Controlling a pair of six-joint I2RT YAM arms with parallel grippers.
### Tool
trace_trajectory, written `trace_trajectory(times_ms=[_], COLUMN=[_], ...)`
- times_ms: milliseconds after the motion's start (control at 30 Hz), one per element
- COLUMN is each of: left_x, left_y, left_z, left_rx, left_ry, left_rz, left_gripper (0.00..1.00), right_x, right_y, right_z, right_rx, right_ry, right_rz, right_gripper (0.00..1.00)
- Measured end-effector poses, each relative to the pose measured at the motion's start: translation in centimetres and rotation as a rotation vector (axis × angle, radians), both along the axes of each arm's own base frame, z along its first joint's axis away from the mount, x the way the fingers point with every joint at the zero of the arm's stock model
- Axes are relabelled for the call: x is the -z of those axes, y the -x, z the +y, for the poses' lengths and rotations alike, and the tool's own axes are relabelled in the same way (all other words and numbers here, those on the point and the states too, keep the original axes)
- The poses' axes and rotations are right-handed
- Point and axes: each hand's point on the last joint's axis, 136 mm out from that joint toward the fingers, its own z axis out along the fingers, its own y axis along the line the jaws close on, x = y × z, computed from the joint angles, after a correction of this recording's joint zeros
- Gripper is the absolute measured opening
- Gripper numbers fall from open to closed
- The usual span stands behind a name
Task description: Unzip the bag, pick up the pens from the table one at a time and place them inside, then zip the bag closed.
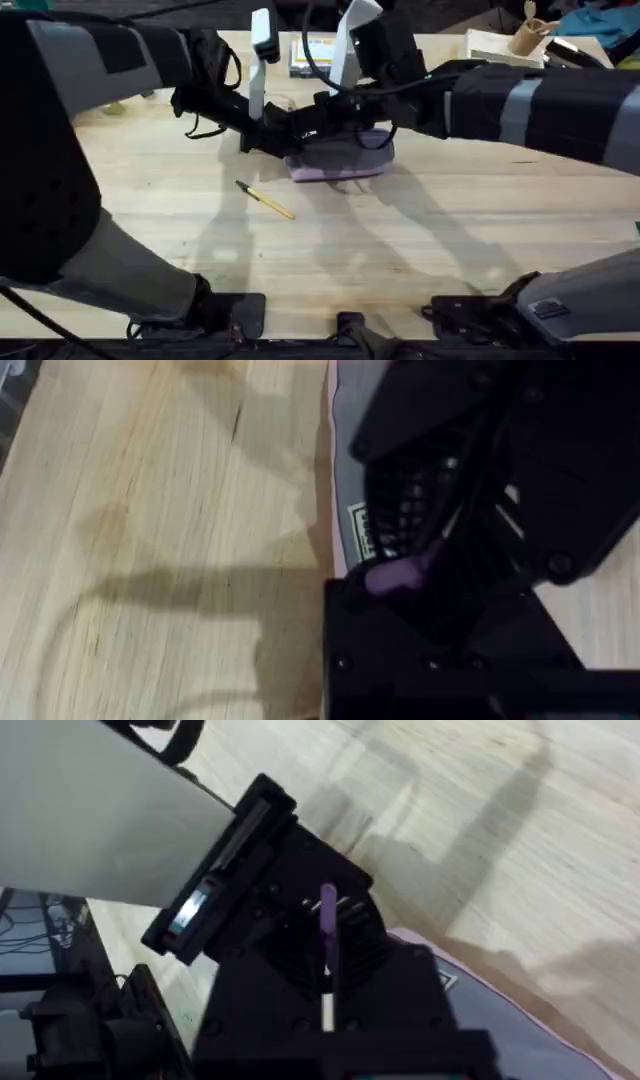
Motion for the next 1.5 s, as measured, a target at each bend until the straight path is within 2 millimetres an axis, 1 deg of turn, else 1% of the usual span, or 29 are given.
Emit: trace_trajectory(times_ms=[33, 100, 167, 233, 267, 300, 400, 467, 600, 700, 733, 767, 800, 833, 867, 933, 1267, 1400, 1500], left_x=[-0.1, -0.1, -0.1, -0.1, -0.1, -0.1, -0.1, -0.1, -0.1, -0.1, -0.1, -0.2, -0.2, -0.2, -0.2, -0.2, -0.2, -0.2, -0.5], left_y=[0.2, 0.3, 0.3, 0.3, 0.3, 0.3, 0.3, 0.3, 0.3, 0.3, 0.2, 0.3, 0.3, 0.3, 0.3, 0.3, 0.2, 0.7, 1.0], left_z=[-0.3, -0.4, -0.5, -0.5, -0.5, -0.5, -0.5, -0.5, -0.5, -0.5, -0.5, -0.5, -0.6, -0.6, -0.6, -0.6, -0.6, -0.6, -0.5], left_rx=[0.007, 0.012, 0.013, 0.013, 0.013, 0.013, 0.013, 0.013, 0.013, 0.014, 0.015, 0.018, 0.018, 0.018, 0.018, 0.017, 0.017, 0.016, 0.014], left_ry=[0.006, 0.007, 0.008, 0.009, 0.009, 0.009, 0.009, 0.009, 0.009, 0.01, 0.01, 0.012, 0.013, 0.013, 0.013, 0.013, 0.012, 0.011, 0.009], left_rz=[0.004, 0.005, 0.004, 0.003, 0.004, 0.003, 0.004, 0.003, 0.003, 0.003, 0.001, -0.002, 0.0, 0.001, 0.002, 0.002, -0.001, 0.024, 0.031], left_gripper=[0.042, 0.042, 0.042, 0.042, 0.042, 0.042, 0.042, 0.042, 0.042, 0.093, 0.166, 0.283, 0.756, 0.924, 0.971, 0.991, 0.994, 0.995, 0.995], right_x=[0.3, 0.4, -0.1, -1.1, -1.7, -2.4, -4.4, -5.4, -6.4, -6.7, -6.8, -6.9, -7.0, -7.0, -7.0, -6.9, -6.8, -6.2, -6.6], right_y=[0.0, 0.2, 0.4, 0.6, 0.7, 0.8, 1.3, 1.6, 2.1, 2.1, 2.1, 2.1, 2.1, 2.1, 2.2, 2.3, 2.4, 3.3, 3.7], right_z=[-0.8, -1.7, -2.6, -3.5, -3.8, -4.3, -5.5, -6.4, -7.8, -8.4, -8.6, -8.8, -9.0, -9.1, -9.1, -9.1, -9.2, -9.6, -10.0], right_rx=[0.011, 0.015, 0.015, 0.014, 0.012, 0.012, 0.013, 0.014, 0.018, 0.024, 0.027, 0.03, 0.027, 0.021, 0.014, 0.004, -0.04, -0.07, -0.091], right_ry=[0.014, 0.031, 0.041, 0.046, 0.047, 0.045, 0.043, 0.047, 0.06, 0.067, 0.068, 0.068, 0.072, 0.076, 0.081, 0.088, 0.109, 0.146, 0.18], right_rz=[0.027, 0.045, 0.047, 0.031, 0.017, 0.003, -0.04, -0.061, -0.084, -0.091, -0.094, -0.096, -0.109, -0.113, -0.119, -0.126, -0.176, -0.147, -0.146], right_gripper=[0.283, 0.443, 0.608, 0.896, 0.968, 0.99, 0.996, 0.996, 0.997, 0.997, 0.997, 0.997, 0.997, 0.997, 0.997, 0.997, 0.997, 0.996, 0.996])
